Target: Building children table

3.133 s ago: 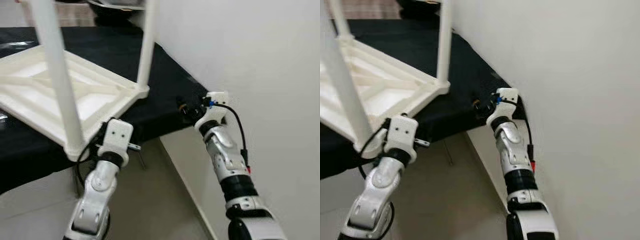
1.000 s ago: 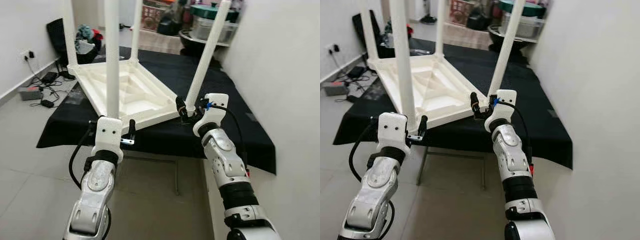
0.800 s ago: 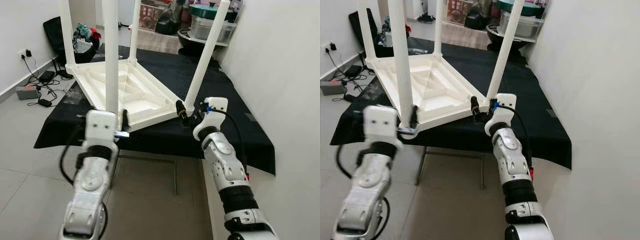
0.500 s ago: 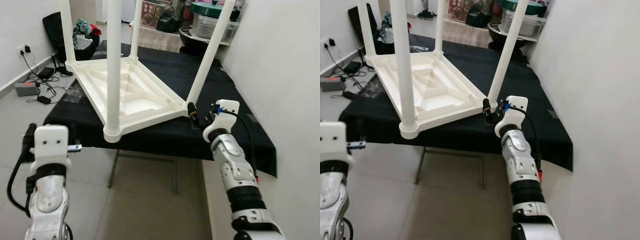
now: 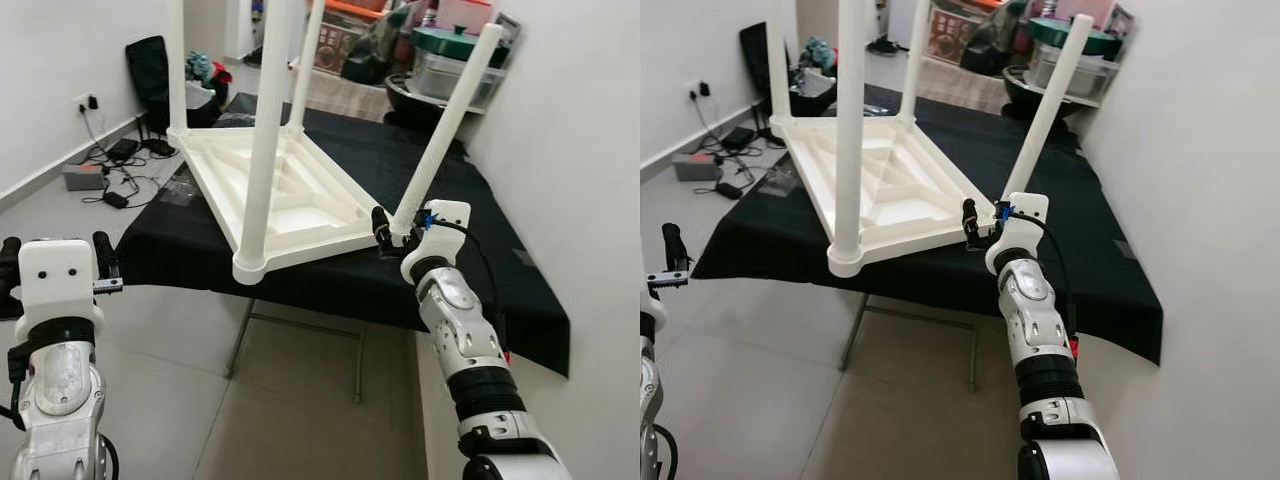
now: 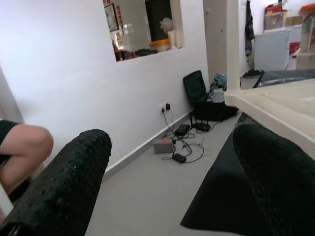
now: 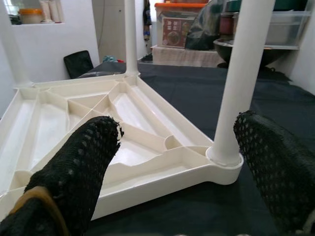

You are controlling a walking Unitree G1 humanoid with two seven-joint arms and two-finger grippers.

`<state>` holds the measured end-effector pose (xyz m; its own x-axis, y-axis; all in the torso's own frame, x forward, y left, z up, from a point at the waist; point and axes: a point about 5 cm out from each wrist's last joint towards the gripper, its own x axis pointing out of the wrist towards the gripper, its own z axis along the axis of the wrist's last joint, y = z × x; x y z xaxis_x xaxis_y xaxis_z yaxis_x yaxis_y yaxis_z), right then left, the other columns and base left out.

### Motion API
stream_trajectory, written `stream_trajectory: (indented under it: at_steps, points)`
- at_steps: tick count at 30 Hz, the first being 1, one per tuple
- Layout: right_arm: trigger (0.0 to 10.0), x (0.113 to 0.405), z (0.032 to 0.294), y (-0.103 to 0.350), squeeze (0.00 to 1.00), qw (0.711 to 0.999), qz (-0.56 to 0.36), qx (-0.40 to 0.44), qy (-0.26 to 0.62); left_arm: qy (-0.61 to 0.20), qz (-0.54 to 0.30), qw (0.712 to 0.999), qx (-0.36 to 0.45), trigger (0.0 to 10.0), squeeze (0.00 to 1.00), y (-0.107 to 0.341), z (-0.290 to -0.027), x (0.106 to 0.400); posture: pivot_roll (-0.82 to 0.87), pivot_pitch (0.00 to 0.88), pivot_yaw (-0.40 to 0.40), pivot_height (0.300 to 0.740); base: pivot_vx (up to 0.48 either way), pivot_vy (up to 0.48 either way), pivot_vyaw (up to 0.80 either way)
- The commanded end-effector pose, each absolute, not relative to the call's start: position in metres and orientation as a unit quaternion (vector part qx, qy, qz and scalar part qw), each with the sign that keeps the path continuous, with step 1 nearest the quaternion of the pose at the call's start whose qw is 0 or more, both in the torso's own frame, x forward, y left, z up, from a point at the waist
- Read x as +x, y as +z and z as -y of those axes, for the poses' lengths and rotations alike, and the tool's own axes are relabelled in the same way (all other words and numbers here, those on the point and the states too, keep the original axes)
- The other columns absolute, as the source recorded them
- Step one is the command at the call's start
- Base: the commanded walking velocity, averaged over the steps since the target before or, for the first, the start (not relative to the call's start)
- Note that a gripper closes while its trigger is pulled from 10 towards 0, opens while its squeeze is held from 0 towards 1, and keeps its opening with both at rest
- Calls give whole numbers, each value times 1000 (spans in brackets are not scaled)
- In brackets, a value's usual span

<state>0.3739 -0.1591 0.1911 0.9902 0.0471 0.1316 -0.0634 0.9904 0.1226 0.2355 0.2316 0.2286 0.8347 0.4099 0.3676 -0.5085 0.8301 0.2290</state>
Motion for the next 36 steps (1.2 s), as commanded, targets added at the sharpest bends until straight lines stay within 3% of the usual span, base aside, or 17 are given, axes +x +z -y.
stream_trajectory:
  at_steps: [1,21,31,36]
  points:
    - [10000,374,166,192,0,996,67,63,16,235,145,947,162,10000,0,226,-230,238,134,74,-199,740,311,0,0]
    - [10000,378,170,194,0,995,70,65,-2,240,156,943,173,10000,0,233,-235,238,142,73,-191,740,325,0,0]
    - [10000,381,176,199,0,994,76,76,-7,251,164,941,160,10000,0,236,-235,238,142,74,-193,740,0,0,0]
    - [10000,387,182,205,0,993,84,80,-1,224,163,949,149,10000,0,233,-220,239,141,81,-195,740,0,0,0]
